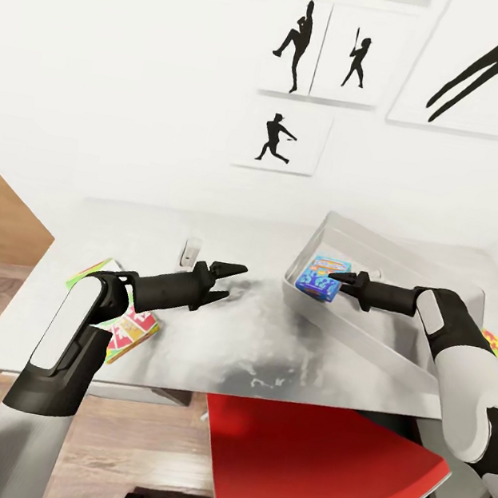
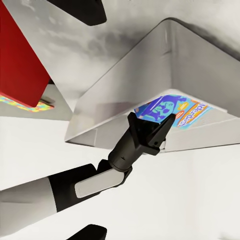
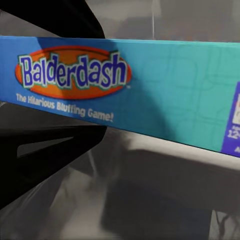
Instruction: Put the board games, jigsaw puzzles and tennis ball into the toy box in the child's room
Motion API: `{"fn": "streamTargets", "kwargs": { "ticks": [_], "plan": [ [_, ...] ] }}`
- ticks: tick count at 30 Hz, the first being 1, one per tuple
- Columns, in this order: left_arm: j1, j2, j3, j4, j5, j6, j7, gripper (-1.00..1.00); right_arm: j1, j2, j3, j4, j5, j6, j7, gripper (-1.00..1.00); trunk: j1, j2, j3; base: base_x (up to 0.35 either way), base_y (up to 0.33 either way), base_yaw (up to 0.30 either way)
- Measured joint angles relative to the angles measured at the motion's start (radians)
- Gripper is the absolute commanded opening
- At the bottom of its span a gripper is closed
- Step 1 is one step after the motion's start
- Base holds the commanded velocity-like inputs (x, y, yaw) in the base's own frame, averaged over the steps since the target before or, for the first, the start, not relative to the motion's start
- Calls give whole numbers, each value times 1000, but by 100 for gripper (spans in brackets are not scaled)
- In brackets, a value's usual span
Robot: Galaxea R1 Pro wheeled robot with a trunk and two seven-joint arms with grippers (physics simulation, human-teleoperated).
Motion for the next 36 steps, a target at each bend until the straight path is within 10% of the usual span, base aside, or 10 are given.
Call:
{"fn": "streamTargets", "kwargs": {
  "ticks": [18,19,36],
  "plan": [
    [0,0,0,0,0,0,-1,100,0,0,0,0,0,0,0,-100,0,0,-3,0,0,0],
    [0,0,0,0,0,0,-1,100,0,0,-1,0,0,0,0,100,0,0,-3,0,0,0],
    [0,0,0,0,0,0,-2,100,-8,0,-1,0,-1,0,-30,100,0,0,-3,0,0,0]
  ]
}}
